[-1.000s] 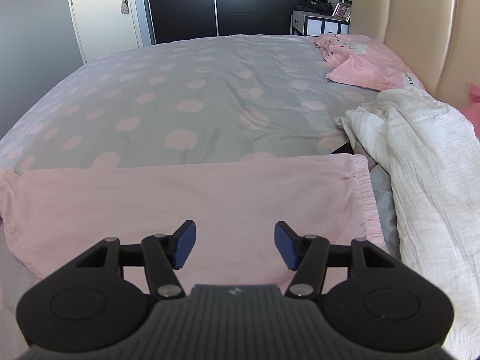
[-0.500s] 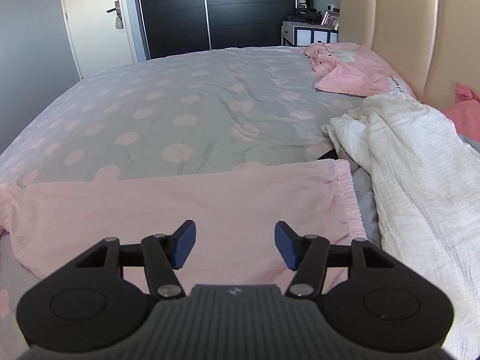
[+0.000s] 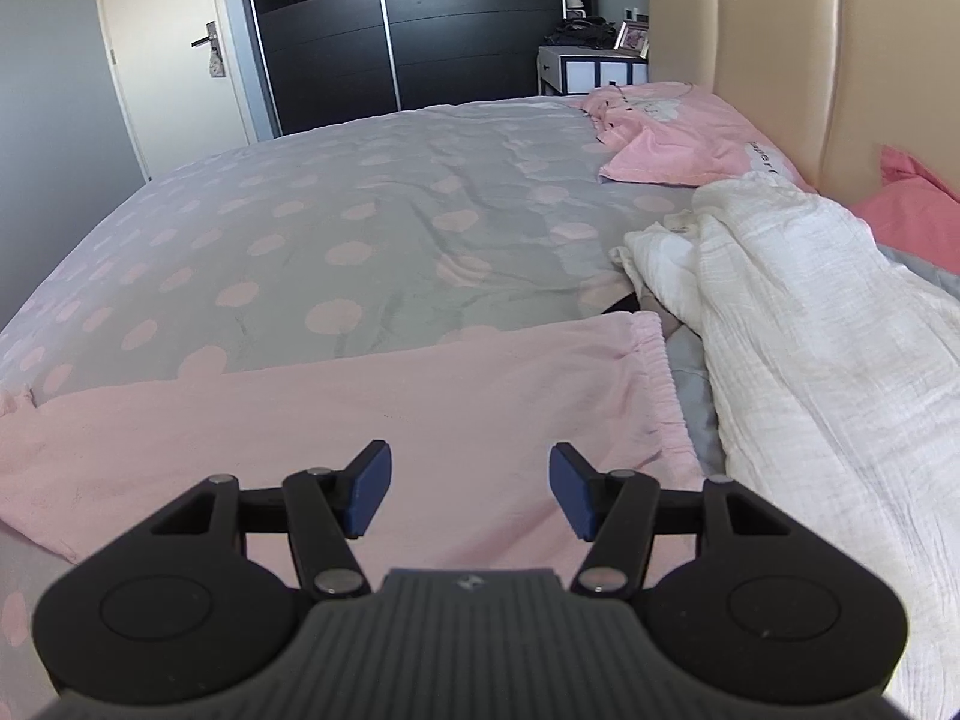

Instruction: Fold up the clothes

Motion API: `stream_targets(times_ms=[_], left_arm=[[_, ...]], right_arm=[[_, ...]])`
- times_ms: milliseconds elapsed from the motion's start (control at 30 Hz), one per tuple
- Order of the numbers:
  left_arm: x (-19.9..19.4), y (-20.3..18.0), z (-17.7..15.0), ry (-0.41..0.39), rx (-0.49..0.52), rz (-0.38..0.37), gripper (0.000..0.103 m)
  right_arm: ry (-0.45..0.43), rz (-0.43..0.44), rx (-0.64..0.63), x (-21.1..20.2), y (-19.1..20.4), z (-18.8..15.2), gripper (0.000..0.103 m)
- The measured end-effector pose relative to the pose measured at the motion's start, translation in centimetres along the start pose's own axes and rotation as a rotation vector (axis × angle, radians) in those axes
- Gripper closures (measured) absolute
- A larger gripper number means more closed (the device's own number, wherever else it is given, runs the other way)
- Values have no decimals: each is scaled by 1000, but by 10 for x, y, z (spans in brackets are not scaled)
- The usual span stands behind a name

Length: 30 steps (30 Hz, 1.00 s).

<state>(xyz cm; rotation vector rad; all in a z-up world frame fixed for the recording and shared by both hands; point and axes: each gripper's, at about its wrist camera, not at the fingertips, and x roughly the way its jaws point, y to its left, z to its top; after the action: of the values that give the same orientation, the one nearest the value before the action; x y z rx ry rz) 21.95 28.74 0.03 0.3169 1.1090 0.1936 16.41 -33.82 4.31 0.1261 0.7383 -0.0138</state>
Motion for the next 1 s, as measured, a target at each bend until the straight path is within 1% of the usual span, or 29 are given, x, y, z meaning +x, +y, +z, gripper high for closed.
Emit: stream_targets(times_ms=[33, 67, 133, 200, 333, 500, 633, 767, 867, 1000], left_arm=[[-6, -1, -1, -7, -13, -7, 83], [-12, -3, -1, -19, -14, -13, 80], [-28, -10, -1, -49, -4, -17, 69], [-47, -21, -1, -87, 8, -33, 64], [-87, -52, -5, -148, 57, -124, 62], [-131, -103, -22, -214, 150, -200, 61], [-158, -135, -42, -249, 147, -303, 58], [-170, -170, -68, -234, 141, -419, 58], [-169, -197, -93, -197, 145, -502, 58], [-160, -238, -126, -134, 150, -588, 58]], right_arm=[[6, 7, 1, -2, 0, -1, 41], [11, 15, 0, -4, -1, -3, 41], [20, 32, -18, -9, 1, -7, 41], [26, 52, -38, -15, 4, -13, 41], [42, 97, -78, -28, 12, -25, 41], [79, 173, -130, -47, 22, -44, 41], [130, 230, -193, -62, 32, -70, 41], [192, 282, -243, -74, 46, -107, 41], [242, 313, -267, -81, 55, -139, 41], [314, 323, -308, -87, 62, -181, 42]])
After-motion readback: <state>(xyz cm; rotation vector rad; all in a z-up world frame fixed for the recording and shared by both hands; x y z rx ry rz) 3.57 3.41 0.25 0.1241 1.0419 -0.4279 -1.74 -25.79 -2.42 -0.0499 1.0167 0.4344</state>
